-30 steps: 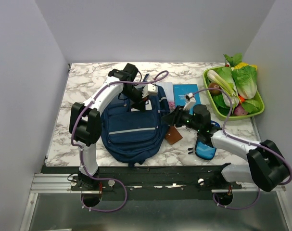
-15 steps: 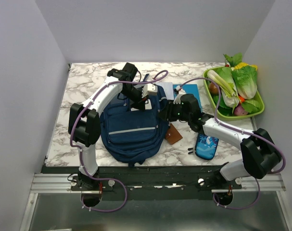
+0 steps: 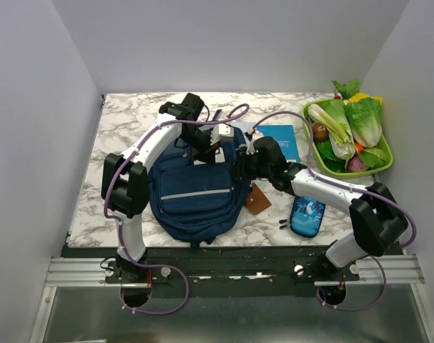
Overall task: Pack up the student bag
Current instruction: Unzip the student bag at the center of the board.
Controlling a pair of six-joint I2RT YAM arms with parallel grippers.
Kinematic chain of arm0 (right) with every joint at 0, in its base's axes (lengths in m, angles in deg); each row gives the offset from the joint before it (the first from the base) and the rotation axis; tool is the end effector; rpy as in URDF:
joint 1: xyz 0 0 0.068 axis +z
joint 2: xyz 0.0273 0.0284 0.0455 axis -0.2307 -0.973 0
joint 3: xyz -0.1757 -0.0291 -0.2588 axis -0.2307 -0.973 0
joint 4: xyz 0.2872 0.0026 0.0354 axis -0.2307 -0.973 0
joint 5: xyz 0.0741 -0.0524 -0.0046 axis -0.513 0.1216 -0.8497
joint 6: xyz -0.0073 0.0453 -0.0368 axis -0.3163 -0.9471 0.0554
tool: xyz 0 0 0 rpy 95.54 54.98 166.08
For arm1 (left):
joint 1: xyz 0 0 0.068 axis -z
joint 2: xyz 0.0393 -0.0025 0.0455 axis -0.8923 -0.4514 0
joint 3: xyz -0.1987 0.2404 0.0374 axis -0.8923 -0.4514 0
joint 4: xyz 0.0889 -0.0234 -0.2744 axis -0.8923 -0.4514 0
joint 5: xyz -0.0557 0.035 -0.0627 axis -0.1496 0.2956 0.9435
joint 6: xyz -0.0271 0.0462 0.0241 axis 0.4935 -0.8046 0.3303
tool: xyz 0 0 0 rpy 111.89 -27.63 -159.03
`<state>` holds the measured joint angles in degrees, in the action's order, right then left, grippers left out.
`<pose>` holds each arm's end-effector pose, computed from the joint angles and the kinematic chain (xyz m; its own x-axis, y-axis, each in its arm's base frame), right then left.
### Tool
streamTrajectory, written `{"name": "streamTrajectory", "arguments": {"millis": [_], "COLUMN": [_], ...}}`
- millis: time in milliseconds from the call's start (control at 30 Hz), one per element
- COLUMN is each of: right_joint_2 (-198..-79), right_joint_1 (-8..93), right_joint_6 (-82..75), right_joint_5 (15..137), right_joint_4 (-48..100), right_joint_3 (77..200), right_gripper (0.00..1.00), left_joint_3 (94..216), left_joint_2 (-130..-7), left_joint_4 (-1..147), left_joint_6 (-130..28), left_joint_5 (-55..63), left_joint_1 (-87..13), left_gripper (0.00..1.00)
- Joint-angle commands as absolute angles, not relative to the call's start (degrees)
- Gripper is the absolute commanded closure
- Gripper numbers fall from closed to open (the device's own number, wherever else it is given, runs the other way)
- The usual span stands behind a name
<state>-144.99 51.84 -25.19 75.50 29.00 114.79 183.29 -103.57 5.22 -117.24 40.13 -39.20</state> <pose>0.2796 0.2304 0.2467 -0.7140 0.0332 -0.6993 -0.4238 0.7746 0.4695 0.3848 -0.2037 0.3105 -0.1392 0.7016 -0.6989 0.9824 0.0093 -0.1864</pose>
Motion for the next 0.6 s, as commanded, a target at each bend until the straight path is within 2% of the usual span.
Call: {"name": "streamTrajectory", "arguments": {"millis": [0,233,567], "right_joint_2": [-146.10,-144.79,-139.07], "right_joint_1": [54.99,57.72,57.81], "right_joint_6": [-20.88,-20.51,-22.54], "right_joint_5": [80.36,90.02,94.78], "right_joint_4": [23.04,14.51,11.78], "right_joint_3": [118.15,117.01,112.79], "right_gripper": [0.62,0.65,0.66], "left_joint_3": [184.56,184.38,183.59], "left_joint_2": [-101.27,-101.45,-101.18], "left_joint_4": [6.96,7.93,8.90], "left_joint_6": [-116.80,-116.27,-115.83], "left_joint_5": [43.30,42.07,41.37], "left_joint_1": [-38.47,-38.38,-38.38], "left_gripper": [1.00,1.00,1.00]}}
